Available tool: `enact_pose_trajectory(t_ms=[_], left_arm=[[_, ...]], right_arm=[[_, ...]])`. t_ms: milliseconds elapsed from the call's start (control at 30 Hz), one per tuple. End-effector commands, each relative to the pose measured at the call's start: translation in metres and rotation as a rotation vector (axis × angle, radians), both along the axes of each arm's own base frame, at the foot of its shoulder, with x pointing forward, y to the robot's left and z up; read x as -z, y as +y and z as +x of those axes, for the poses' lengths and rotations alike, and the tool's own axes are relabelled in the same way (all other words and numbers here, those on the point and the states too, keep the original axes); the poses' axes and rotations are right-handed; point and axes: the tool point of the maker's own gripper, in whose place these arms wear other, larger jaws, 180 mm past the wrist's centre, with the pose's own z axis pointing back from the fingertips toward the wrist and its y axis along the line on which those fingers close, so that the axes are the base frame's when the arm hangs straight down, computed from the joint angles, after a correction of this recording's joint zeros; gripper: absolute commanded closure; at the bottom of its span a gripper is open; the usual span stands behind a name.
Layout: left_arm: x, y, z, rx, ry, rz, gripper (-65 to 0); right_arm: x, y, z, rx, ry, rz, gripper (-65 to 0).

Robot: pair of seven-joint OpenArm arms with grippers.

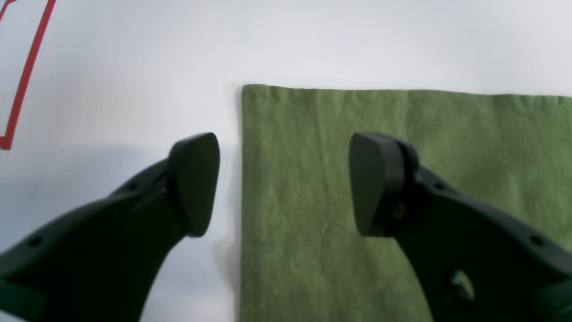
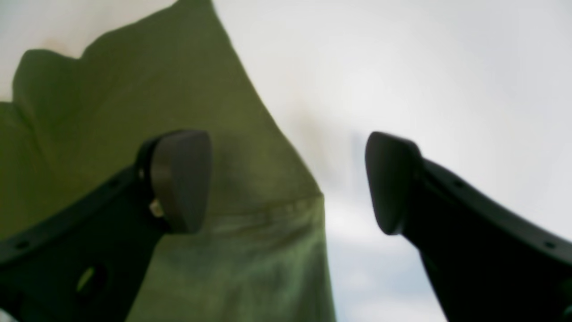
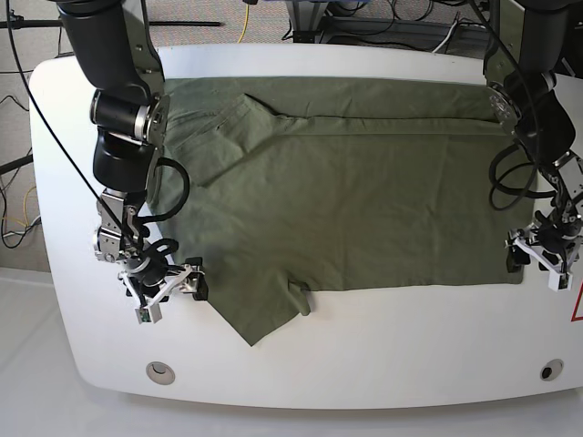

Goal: Fold the T-shirt properly
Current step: 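Move the right gripper to the olive shirt's hem corner and grasp it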

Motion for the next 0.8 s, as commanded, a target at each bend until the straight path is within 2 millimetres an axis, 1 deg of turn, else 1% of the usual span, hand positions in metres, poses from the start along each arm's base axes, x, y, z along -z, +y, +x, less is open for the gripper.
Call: enact_pose_trajectory(t_ms=[0,167,233,367,500,567,767], left_arm=[[-0.022,0.007,0.011,-0.008,-0.070,0.007,-43.4],[-0.022,0.007,0.011,-0.009,-0.071,0.007,-43.5],[-0.025,0.009,0.012,-0.009,-0.079,0.013,-43.3],[-0.024,0.009,0.012,-0.010,-0.078,0.013,-43.2],[-0.024,0.009,0.012,-0.009,-0.078,0.013,-43.2],[-0.022,0.011,0.010,-0.013,-0.066,0.011,-42.9],[-0.022,0.011,0.009,-0.014,-0.064,0.011,-42.9]], right_arm=[[-0.020,-0.004,0.014,0.012,-0.067,0.013,-50.8],[-0.013,-0.003,0.011,0.021,-0.064,0.035,-50.8],[-0.006,0.003,0.007,0.015,-0.047,0.054,-51.0],[-0.001,0.006,0.004,0.017,-0.036,0.073,-51.1],[-0.001,0.010,0.004,0.015,-0.038,0.082,-51.2],[-0.005,0.022,0.007,-0.007,-0.047,0.075,-51.3],[-0.006,0.032,0.009,-0.021,-0.050,0.083,-51.4]])
